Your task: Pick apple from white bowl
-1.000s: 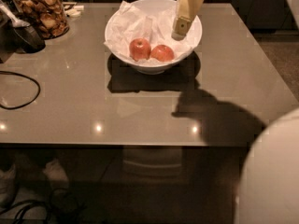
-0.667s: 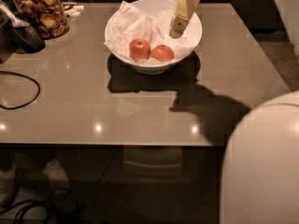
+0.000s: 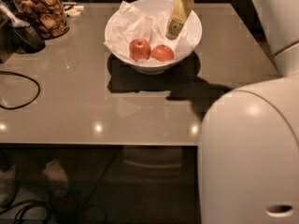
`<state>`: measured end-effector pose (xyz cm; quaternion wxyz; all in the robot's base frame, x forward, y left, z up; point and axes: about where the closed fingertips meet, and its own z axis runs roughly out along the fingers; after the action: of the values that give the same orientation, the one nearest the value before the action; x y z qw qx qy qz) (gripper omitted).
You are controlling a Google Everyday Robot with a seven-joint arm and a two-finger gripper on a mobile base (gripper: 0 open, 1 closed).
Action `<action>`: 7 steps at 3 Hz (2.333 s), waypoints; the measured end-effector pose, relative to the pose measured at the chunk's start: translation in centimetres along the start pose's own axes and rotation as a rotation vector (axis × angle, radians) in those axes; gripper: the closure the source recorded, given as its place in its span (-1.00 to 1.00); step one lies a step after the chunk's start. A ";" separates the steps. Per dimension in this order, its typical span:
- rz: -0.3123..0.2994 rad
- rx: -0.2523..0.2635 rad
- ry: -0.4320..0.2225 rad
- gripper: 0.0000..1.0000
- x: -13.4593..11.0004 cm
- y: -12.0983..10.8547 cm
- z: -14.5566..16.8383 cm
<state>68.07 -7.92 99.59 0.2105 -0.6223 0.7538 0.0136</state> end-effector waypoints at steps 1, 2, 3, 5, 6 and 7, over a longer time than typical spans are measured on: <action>0.020 -0.018 -0.002 -0.82 0.3 -0.6 1.5; 0.035 -0.037 -0.003 -0.86 0.5 -0.9 2.8; 0.049 -0.064 -0.003 -0.84 0.8 -0.9 4.2; 0.067 -0.108 0.005 -0.84 0.9 -0.6 6.4; 0.072 -0.128 0.008 -0.56 1.0 -0.5 7.3; 0.075 -0.141 0.004 -0.54 1.0 -0.4 7.8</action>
Offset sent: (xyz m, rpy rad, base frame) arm -0.0014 -0.0184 -0.0325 -0.0315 0.1889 -0.0101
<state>70.64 -6.73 92.22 0.1638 -0.6069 0.7743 0.0734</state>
